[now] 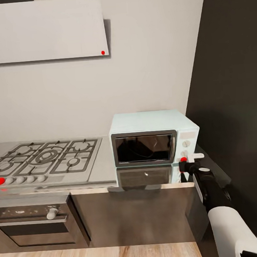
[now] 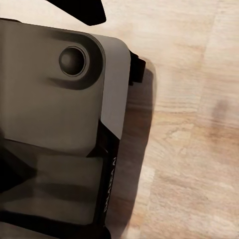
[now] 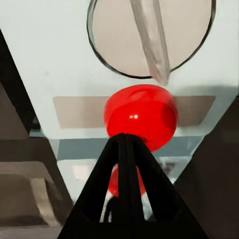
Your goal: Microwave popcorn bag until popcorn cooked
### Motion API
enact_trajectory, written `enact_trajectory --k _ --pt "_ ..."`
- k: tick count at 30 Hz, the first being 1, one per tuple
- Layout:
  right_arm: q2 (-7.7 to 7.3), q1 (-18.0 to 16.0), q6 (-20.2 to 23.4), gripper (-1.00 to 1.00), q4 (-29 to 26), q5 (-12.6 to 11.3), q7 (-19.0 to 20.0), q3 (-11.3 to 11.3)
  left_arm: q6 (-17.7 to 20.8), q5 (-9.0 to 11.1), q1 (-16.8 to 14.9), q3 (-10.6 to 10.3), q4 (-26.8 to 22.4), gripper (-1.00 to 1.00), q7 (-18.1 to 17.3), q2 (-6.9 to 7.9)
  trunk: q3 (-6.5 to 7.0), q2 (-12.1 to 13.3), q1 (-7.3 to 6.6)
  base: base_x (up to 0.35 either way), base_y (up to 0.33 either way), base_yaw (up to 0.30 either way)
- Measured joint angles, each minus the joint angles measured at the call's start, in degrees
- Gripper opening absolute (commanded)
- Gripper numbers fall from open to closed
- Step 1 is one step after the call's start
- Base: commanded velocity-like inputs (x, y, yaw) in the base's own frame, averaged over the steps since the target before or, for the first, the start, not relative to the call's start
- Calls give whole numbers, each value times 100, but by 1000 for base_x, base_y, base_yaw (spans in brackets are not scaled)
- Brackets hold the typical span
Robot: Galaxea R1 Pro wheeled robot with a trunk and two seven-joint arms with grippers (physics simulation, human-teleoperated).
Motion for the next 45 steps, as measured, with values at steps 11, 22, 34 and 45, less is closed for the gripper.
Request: enact_trajectory --k 11,22,34,45 --pt "-12 0 -178 -100 72 12 -1 -225 -1 0 0 0 0 100 -1 0 0 0 0 0 0 0" --pt "-12 0 -186 -100 72 12 -1 -235 3 0 0 0 0 100 -3 5 0 -1 -1 41 0 0" --pt "-125 -1 -188 -100 262 -63 38 -292 3 0 0 2 -2 100 0 9 -1 -3 -33 57 0 0" --pt "-165 -1 -189 -100 255 39 8 -317 -3 0 0 0 0 100 0 1 0 0 3 -141 0 0"
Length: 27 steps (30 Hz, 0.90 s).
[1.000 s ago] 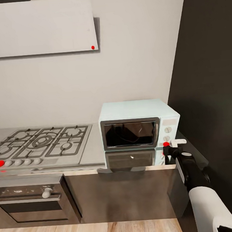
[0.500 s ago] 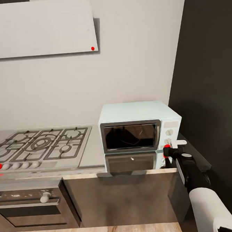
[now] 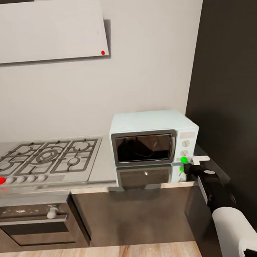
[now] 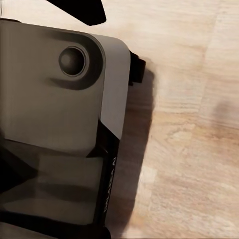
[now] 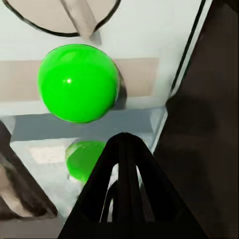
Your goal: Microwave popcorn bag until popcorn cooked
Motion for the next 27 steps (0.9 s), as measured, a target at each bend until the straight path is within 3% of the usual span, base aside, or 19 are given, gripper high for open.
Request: enact_trajectory --k 7,14,24,27 --pt "7 0 1 -100 -136 36 42 10 -1 0 0 0 0 100 0 0 0 0 0 -334 0 0" --pt "81 1 389 -100 -1085 -19 122 46 1 0 0 0 0 100 1 0 0 0 0 -326 0 0" --pt "85 1 859 -100 -1031 49 123 56 -2 0 0 0 0 100 1 -2 0 0 -1 -251 0 0" --pt "80 2 841 -100 -632 160 106 51 -2 -7 0 -1 0 100 1 -8 0 0 -2 -139 0 0"
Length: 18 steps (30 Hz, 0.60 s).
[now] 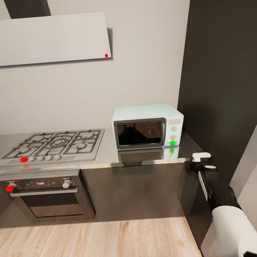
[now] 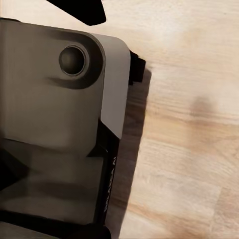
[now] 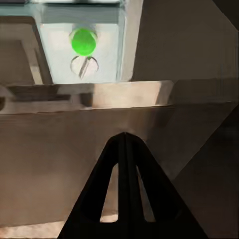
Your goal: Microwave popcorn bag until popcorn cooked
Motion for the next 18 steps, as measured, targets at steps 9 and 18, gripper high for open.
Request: enact_trajectory --k 9,18 --pt "-275 -1 -828 -100 2749 47 -67 -12 0 -10 0 0 0 100 -1 -15 0 -1 -2 -15 0 0" --pt "-723 73 -1978 -100 5662 25 -249 6 0 -2 1 4 -1 100 -1 1 -1 -1 -2 0 0 0"
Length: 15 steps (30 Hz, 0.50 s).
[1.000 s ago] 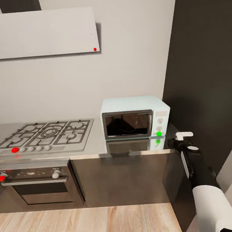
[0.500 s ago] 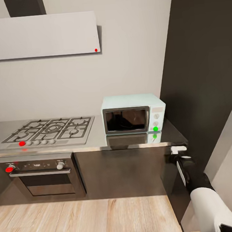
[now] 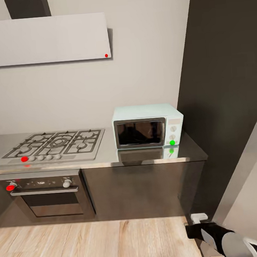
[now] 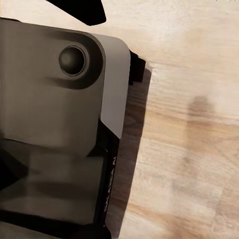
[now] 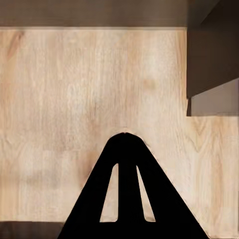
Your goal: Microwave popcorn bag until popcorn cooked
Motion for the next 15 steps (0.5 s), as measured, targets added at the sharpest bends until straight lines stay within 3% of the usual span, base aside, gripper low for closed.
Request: enact_trajectory --k 5,10,15 --pt "-77 1163 -344 -100 157 -6 -10 6 0 0 0 5 -1 100 0 7 -1 0 0 0 0 0" --pt "-31 1844 -601 -100 174 -12 -12 4 0 6 0 3 -1 100 0 7 -1 0 0 0 0 0" --pt "-21 2646 -1186 -100 164 -10 -14 -3 0 9 0 6 -1 100 4 12 -1 0 0 0 0 0"
